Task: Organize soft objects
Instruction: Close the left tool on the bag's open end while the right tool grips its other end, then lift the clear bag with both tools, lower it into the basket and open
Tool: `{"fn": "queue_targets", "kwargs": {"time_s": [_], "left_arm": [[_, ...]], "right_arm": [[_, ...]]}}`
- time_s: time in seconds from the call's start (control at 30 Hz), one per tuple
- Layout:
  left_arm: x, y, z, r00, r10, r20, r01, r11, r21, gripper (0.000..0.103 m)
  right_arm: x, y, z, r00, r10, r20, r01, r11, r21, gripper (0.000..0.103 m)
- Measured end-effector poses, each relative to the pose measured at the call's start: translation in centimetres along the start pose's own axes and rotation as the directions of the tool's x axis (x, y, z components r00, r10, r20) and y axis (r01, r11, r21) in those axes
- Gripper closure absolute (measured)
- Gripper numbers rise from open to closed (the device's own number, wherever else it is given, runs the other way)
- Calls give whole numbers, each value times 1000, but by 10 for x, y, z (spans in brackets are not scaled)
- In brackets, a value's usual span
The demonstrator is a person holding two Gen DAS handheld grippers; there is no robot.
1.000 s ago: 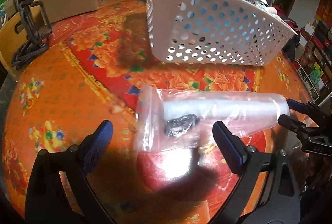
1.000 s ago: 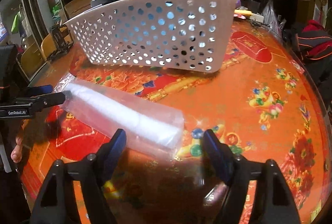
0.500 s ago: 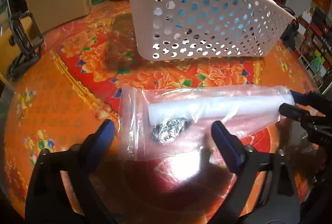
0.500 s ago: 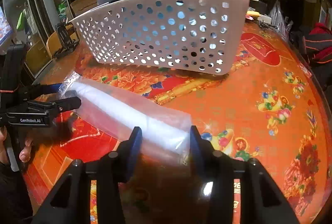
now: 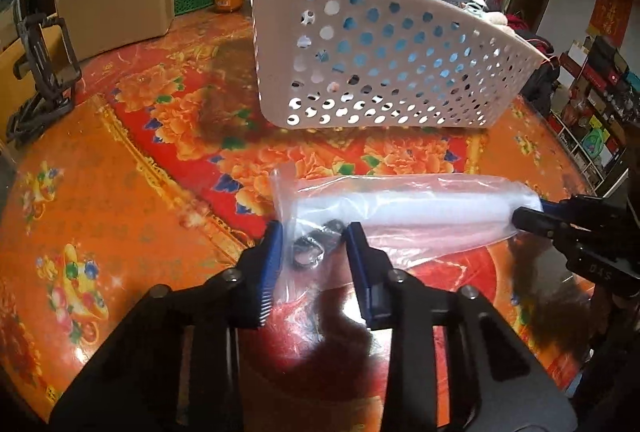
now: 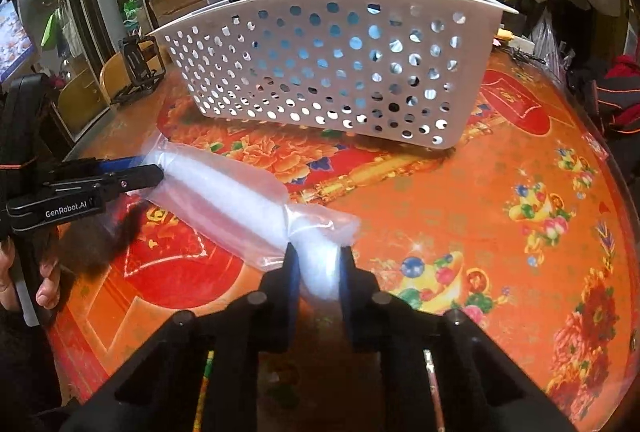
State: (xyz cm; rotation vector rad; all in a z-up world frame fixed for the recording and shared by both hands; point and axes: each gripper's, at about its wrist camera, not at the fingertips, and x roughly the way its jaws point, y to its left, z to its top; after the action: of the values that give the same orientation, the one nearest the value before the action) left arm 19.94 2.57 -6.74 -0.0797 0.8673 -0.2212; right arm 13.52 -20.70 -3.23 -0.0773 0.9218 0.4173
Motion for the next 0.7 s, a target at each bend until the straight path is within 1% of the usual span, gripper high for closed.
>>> {"fn": "queue_targets", "kwargs": {"time_s": [0.07, 0.1, 0.27, 0.43, 0.63, 0.7], "left_arm": [[-5, -2, -1, 1000, -4, 20, 4, 1000, 6, 87], [-6, -2, -1, 1000, -9, 27, 9, 1000, 5, 89], [-9, -1, -2, 999, -20, 30, 20, 1000, 0, 92], [-18, -3, -3, 997, -20, 69, 20, 1000, 5, 95], [-35, -4, -4, 991, -38, 131, 37, 999, 7, 96], [-39, -4, -4, 989, -43, 144, 43, 999, 5, 96]], "right_arm": [[-1, 1, 0, 1000, -13, 7, 13, 1000, 0, 89], [-2, 1, 0, 1000, -22, 12, 22, 1000, 1, 89], [-6, 0, 0, 999, -15, 32, 15, 1000, 8, 90], [-11, 1, -1, 999, -10, 53, 10, 1000, 7, 90], [-26, 3, -2, 992, -2, 128, 2, 1000, 5, 91], [-30, 5, -4, 990, -2, 141, 2, 1000, 1, 91]]}}
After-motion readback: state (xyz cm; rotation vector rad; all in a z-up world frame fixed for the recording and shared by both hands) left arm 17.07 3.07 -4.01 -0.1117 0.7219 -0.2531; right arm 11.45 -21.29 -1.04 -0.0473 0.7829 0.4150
